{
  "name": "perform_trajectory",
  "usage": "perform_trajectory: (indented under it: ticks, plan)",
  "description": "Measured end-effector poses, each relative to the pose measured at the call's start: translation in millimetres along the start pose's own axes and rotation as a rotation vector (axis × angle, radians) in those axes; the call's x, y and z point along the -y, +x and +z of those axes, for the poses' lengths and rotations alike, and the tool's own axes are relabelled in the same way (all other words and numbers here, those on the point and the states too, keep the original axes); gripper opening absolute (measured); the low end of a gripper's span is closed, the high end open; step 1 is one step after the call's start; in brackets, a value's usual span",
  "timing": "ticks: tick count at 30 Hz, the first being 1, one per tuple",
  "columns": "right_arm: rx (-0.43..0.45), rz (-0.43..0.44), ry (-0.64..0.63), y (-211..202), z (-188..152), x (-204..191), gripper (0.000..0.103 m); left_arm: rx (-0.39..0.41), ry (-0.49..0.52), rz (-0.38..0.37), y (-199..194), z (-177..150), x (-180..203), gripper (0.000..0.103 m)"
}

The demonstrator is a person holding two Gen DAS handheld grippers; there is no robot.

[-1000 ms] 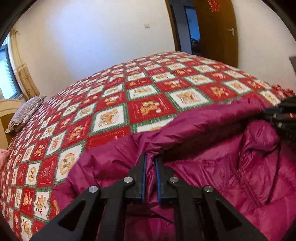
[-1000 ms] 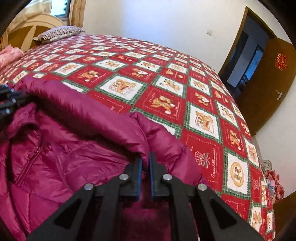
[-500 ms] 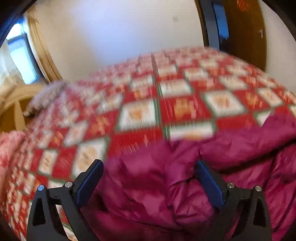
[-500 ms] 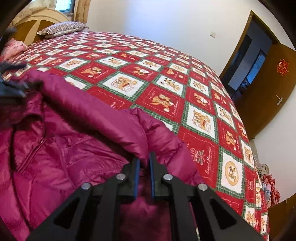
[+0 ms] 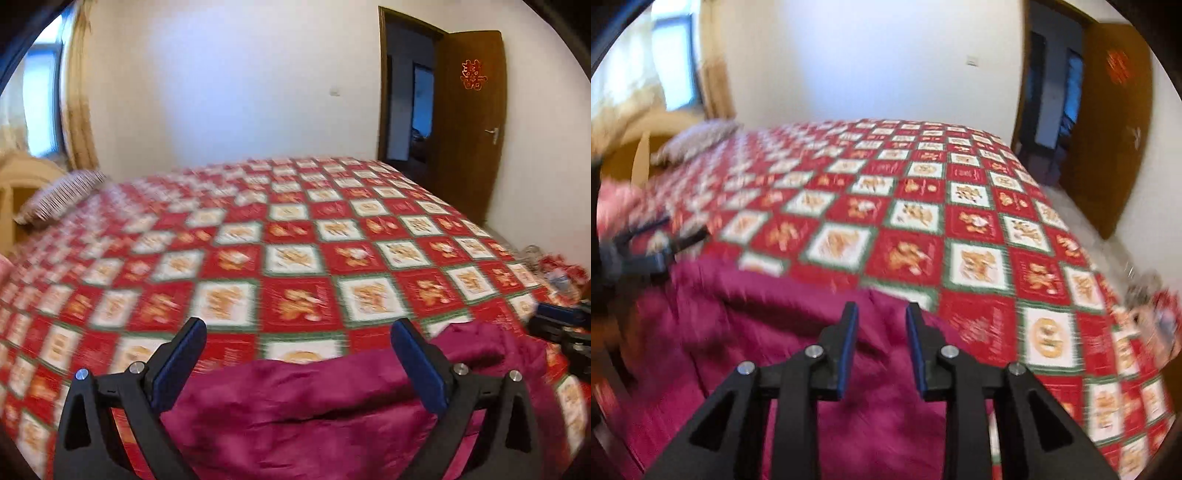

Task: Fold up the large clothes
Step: 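Close both tools on the folded edge of the magenta jacket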

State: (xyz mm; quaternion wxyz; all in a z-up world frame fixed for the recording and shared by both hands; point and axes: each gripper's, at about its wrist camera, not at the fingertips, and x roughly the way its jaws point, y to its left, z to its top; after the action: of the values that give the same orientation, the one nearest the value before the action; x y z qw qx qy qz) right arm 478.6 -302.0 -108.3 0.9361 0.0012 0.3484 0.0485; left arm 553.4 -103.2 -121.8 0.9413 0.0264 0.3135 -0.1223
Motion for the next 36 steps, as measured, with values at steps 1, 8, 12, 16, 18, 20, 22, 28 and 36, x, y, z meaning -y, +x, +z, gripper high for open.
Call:
perform_trajectory:
  ticks: [1, 8, 12, 16, 18, 20, 22, 28, 36]
  plan:
    - [-0.004, 0.024, 0.043, 12.5, 5.1, -4.5, 0.028, -0.027, 0.002, 0.007, 10.5, -3.9, 3.9, 0.100]
    - [-0.129, 0.048, 0.083, 79.3, -21.5, -18.5, 0.028, -0.164, 0.004, 0.054, 60.2, -53.1, 12.6, 0.100]
    - [-0.119, 0.046, 0.076, 83.6, -33.9, -16.2, 0.028, -0.186, 0.004, 0.055, 66.5, -58.6, 12.8, 0.100]
    - [-0.108, 0.032, 0.057, 85.2, -37.7, -18.0, 0.028, -0.208, 0.002, 0.052, 68.4, -62.2, 12.5, 0.100]
    - [-0.102, 0.038, 0.066, 86.0, -39.7, -16.1, 0.027, -0.223, -0.006, 0.044, 72.7, -62.2, 10.5, 0.100]
    - [-0.102, 0.039, 0.069, 88.3, -39.8, -16.2, 0.027, -0.229, -0.007, 0.041, 75.0, -62.8, 10.7, 0.100]
    - [-0.102, 0.037, 0.068, 89.0, -40.2, -16.3, 0.027, -0.232, -0.008, 0.040, 75.5, -63.7, 10.6, 0.100]
    - [-0.101, 0.032, 0.066, 91.0, -41.4, -17.6, 0.027, -0.232, -0.004, 0.043, 76.4, -64.2, 11.4, 0.100]
    - [-0.102, 0.016, 0.052, 92.8, -42.4, -21.4, 0.027, -0.233, 0.003, 0.050, 77.8, -64.9, 11.6, 0.100]
